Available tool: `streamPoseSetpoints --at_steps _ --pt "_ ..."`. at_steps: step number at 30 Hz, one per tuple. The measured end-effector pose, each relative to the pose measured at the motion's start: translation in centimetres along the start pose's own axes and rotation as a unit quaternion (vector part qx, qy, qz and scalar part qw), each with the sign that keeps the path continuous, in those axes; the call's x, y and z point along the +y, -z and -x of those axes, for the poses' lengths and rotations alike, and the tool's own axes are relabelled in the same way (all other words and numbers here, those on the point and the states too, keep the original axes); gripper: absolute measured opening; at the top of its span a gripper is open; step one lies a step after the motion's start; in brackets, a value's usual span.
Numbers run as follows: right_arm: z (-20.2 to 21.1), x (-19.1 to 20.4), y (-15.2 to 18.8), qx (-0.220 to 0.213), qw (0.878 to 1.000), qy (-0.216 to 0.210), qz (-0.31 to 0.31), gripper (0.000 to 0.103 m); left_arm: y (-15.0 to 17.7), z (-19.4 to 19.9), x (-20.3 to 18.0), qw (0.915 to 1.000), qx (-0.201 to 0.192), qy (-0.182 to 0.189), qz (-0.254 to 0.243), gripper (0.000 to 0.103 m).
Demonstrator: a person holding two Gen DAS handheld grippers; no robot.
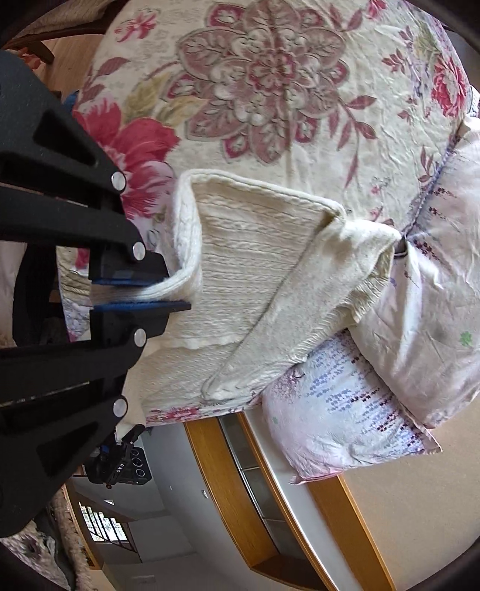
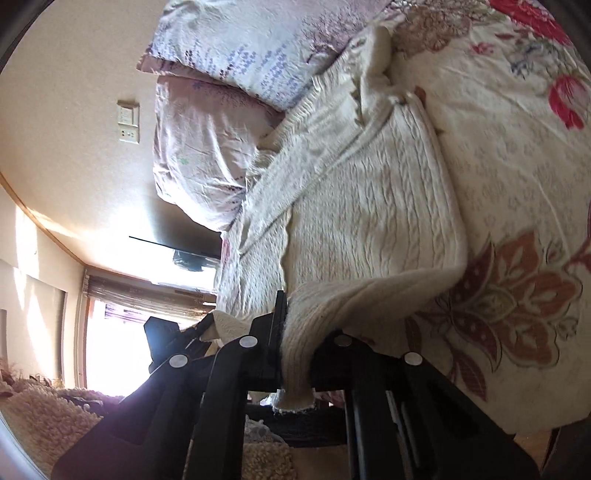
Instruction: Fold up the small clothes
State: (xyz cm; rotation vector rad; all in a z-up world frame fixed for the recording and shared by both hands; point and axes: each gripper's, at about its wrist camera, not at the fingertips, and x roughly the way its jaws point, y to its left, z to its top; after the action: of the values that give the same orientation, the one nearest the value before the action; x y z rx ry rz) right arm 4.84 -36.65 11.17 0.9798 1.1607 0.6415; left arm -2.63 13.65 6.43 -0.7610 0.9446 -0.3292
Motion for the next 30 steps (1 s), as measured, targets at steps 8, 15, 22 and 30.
streamPoseSetpoints --at_steps 8,15,22,30 --pt "-0.8 1.9 -3.8 -0.063 0.997 -0.038 0.017 0.01 -5.8 -0.7 -1.8 0.9979 -0.056 0.031 -0.007 0.006" --pt "-2.3 3.1 -8.4 -0.107 0.993 -0.052 0.023 0.01 -11.0 -3.2 -1.6 0.9957 -0.085 0.034 0.008 0.006" --pt "-5.3 3.8 -13.6 -0.123 0.991 -0.039 0.037 0.01 -15.9 -7.3 -2.1 0.9949 -0.095 0.028 0.019 0.006" --pt "-9.3 0.2 -19.5 -0.125 0.992 0.013 -0.033 0.01 -19.7 -12.3 -0.4 0.9944 -0.076 -0.016 0.072 0.006"
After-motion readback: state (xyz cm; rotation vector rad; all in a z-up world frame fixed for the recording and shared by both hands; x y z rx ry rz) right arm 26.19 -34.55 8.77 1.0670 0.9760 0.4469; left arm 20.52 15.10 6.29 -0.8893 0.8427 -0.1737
